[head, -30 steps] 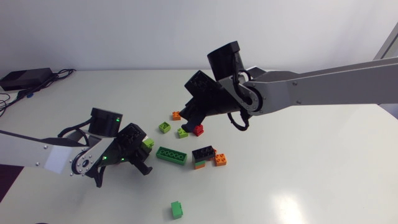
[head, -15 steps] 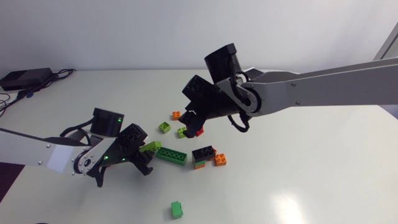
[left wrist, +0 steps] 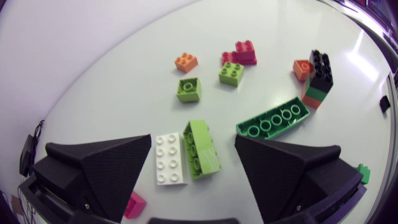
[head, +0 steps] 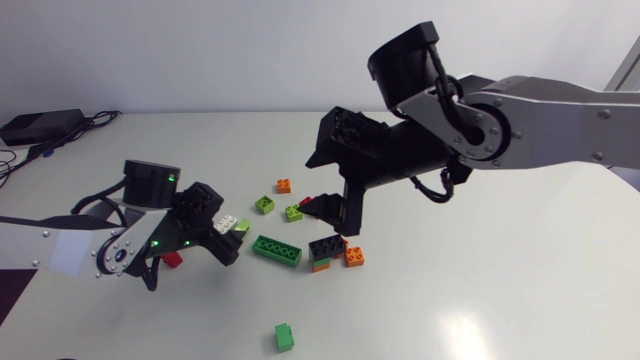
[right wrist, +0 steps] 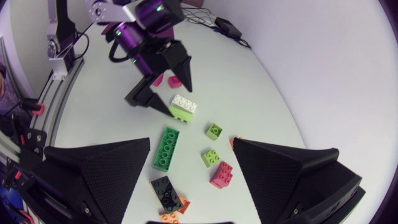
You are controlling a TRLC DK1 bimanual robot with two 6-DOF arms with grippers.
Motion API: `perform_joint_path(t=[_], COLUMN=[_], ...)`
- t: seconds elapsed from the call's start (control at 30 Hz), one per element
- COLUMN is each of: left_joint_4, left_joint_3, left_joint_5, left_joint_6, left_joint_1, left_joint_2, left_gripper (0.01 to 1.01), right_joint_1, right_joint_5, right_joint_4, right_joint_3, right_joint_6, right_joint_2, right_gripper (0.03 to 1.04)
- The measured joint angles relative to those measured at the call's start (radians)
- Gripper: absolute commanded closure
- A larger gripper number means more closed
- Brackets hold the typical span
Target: Disassemble duplo
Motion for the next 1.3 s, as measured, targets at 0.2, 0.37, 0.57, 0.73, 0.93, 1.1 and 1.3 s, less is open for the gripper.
perform_joint_path(t=[0.2,0.37,0.57,0.73,0.93,1.1,1.3], left_joint_4=[0.007,0.006,0.003,0.003,0.003,0.003,0.003], left_joint_3=[0.000,-0.002,-0.018,-0.023,-0.024,-0.024,-0.024], left_joint_5=[0.203,0.323,0.338,0.341,0.341,0.341,0.340], left_joint_6=[-0.076,-0.119,-0.120,-0.119,-0.117,-0.113,-0.113], left_joint_1=[0.097,0.158,0.142,0.137,0.135,0.121,0.115], left_joint_2=[-0.135,-0.204,-0.230,-0.230,-0.230,-0.230,-0.230], left_gripper=[0.064,0.074,0.075,0.075,0.075,0.075,0.075], right_joint_1=[-0.007,-0.026,-0.032,-0.039,-0.039,-0.039,-0.037], right_joint_5=[-0.006,0.002,0.045,0.085,0.089,0.111,0.145], right_joint_4=[-0.138,-0.150,-0.148,-0.112,-0.088,-0.058,-0.021], right_joint_3=[-0.031,-0.034,-0.033,-0.033,-0.033,-0.031,-0.031], right_joint_6=[-0.164,-0.223,-0.269,-0.295,-0.305,-0.304,-0.304], right_joint_2=[-0.005,0.043,0.164,0.241,0.271,0.301,0.338], right_gripper=[0.07,0.07,0.07,0.07,0.07,0.07,0.15])
